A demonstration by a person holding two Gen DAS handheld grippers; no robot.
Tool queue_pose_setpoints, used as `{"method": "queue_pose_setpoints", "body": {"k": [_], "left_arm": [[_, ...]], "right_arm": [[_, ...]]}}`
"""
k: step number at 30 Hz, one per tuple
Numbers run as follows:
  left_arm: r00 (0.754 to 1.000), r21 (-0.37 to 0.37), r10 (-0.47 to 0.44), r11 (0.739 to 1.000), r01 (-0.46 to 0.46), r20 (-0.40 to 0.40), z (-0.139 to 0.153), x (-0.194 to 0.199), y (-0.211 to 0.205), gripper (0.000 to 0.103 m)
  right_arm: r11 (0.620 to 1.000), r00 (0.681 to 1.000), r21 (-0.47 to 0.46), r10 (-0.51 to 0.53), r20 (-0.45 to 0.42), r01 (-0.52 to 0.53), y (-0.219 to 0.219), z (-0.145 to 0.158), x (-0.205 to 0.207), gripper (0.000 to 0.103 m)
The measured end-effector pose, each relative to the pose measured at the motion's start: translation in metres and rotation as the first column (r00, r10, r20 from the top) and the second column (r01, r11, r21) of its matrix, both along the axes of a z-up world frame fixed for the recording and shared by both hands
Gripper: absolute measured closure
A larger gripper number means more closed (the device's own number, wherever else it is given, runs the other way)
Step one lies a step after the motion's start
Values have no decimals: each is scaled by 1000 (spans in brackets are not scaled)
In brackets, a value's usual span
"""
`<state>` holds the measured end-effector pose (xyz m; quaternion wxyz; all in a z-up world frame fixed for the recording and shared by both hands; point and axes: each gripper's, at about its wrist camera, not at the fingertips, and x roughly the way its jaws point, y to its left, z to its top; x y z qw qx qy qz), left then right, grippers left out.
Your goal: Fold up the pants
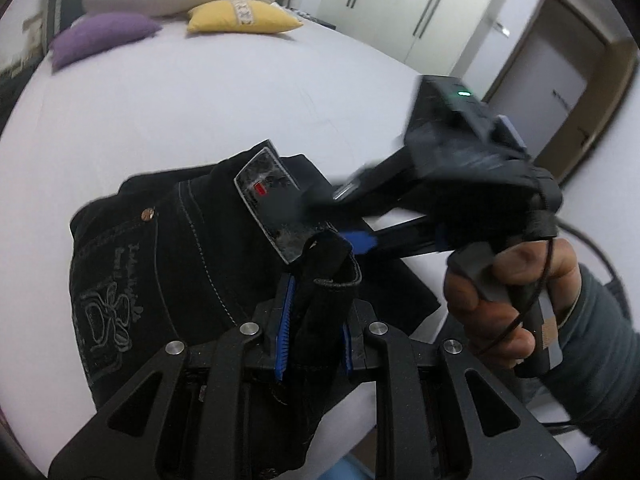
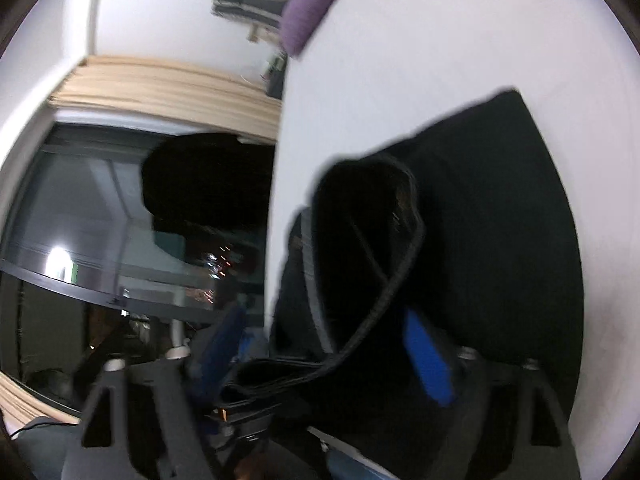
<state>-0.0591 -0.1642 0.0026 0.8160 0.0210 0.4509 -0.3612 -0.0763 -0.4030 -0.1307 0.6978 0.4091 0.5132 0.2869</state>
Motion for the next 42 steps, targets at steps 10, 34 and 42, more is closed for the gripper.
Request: {"method": "queue_pose_setpoints", "body": {"k": [10,34,42], "left_arm": [[995,44,-79,996,76,62,7,-16,-59,85],[990,-134,-138,981,140,23,-11,-36,-69,24],[989,-146,118,981,-130,-89,-42,1,1,24]], "right_arm": [[996,998,-77,-41,56,46,-23,10,-4,87],[974,977,-76,-212,37,214,-84,-12,-29,68],[991,978,-65,-99,182,113,-41,48,-50,65]]}}
